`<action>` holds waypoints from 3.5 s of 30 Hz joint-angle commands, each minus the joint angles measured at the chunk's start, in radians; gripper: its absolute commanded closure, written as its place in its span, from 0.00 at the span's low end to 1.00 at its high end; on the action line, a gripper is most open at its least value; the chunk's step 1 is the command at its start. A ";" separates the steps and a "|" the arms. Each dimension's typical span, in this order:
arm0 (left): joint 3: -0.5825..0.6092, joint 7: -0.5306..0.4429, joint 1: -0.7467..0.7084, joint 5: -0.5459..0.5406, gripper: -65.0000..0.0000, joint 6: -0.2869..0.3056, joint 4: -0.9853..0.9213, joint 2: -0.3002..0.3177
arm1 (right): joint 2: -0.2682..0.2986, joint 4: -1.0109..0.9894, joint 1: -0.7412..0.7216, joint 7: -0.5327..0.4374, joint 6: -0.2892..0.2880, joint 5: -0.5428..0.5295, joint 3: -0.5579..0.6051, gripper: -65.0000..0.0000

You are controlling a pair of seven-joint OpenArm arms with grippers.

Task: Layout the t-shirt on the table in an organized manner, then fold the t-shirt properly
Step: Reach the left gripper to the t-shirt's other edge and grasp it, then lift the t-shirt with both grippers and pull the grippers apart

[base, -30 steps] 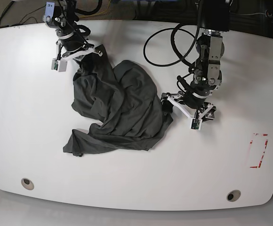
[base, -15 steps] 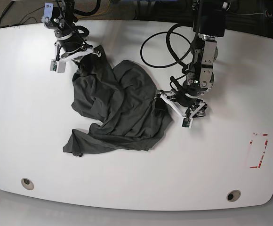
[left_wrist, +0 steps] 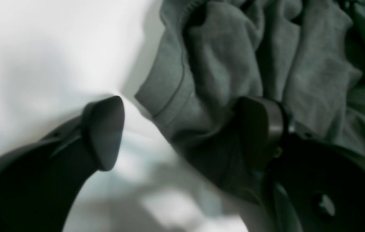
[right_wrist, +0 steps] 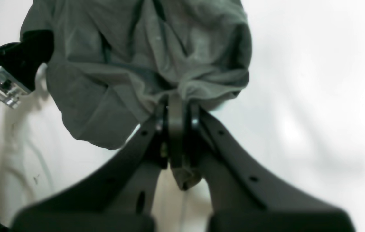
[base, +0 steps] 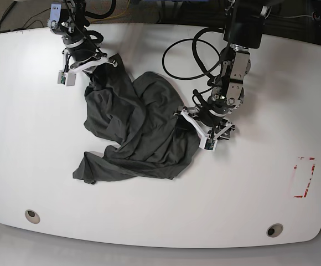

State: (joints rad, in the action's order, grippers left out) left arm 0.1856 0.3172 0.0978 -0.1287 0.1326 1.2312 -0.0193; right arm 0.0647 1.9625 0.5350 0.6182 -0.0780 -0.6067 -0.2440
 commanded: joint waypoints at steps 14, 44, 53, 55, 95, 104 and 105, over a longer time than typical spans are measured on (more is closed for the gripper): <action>0.002 -0.028 0.055 -0.004 0.51 0.002 -0.026 -0.003 | 0.008 0.016 0.001 -0.017 -0.009 -0.006 -0.002 1.00; -0.005 0.056 -0.082 -0.007 0.96 0.002 0.407 0.074 | 0.008 0.057 0.027 -0.022 -0.012 -0.014 -0.002 1.00; -0.025 0.070 -0.148 -0.004 0.96 0.002 0.599 0.083 | 0.040 0.056 -0.016 -0.025 -0.012 -0.012 -0.010 1.00; -0.034 0.070 -0.149 -0.004 0.96 0.002 0.623 0.083 | 0.044 0.056 -0.028 -0.025 -0.012 -0.011 -0.010 1.00; -0.171 0.066 -0.099 -0.006 0.96 0.002 0.709 0.170 | 0.412 0.038 -0.324 -0.024 -0.012 -0.014 -0.091 1.00; -0.166 0.067 -0.010 -0.002 0.96 0.002 0.724 0.172 | 0.461 0.038 -0.419 -0.024 -0.012 -0.014 -0.090 1.00; -0.166 0.067 0.009 -0.002 0.96 0.002 0.726 0.172 | 0.469 0.038 -0.435 -0.024 -0.012 -0.014 -0.090 1.00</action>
State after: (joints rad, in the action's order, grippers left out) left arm 0.0212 0.4202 0.0593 -0.1284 0.1390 1.9289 0.1490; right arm 0.5007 1.9823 0.1356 0.6300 -0.0872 -0.6109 -0.3260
